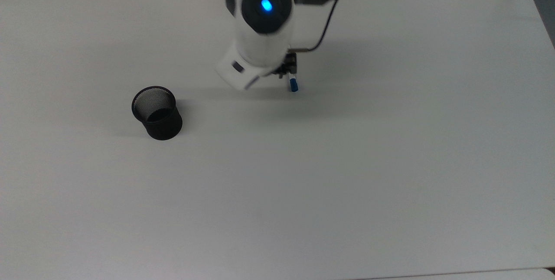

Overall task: Remove the marker
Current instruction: 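Open the gripper to release the marker and raise it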

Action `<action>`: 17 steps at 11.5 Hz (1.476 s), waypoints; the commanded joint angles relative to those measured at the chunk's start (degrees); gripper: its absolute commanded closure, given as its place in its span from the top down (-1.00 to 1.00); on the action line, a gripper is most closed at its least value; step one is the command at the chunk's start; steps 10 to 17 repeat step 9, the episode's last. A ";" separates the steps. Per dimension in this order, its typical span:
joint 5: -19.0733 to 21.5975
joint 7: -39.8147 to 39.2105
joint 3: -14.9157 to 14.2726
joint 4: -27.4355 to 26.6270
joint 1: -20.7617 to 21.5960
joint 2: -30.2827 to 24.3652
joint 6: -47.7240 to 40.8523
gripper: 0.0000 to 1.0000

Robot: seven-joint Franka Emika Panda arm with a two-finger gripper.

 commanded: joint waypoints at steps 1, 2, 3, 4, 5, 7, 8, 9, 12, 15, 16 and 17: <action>-0.33 0.75 -0.28 -2.66 -4.48 -11.09 -0.19 1.00; -0.59 2.77 -0.28 -2.67 -6.15 -13.64 -0.28 1.00; -0.77 5.31 -0.37 -2.58 -6.86 -14.54 -1.49 1.00; -2.16 9.34 -0.28 -2.40 -6.87 -14.81 -1.94 1.00; -2.87 11.64 -0.28 -2.40 -6.95 -14.90 -1.86 1.00; -2.88 11.66 -0.28 -2.40 -7.04 -15.42 -1.95 1.00; -2.88 11.58 -0.28 -2.49 -7.39 -15.77 -1.86 1.00; -2.79 11.58 -0.28 -2.40 -7.48 -15.78 -1.86 1.00; -2.79 11.58 -0.28 -2.40 -7.48 -15.78 -1.86 1.00; -2.79 11.58 -0.28 -2.40 -7.48 -15.78 -1.86 1.00; -2.79 11.58 -0.28 -2.40 -7.48 -15.78 -1.86 1.00; -2.79 11.58 -0.28 -2.40 -7.48 -15.78 -1.86 1.00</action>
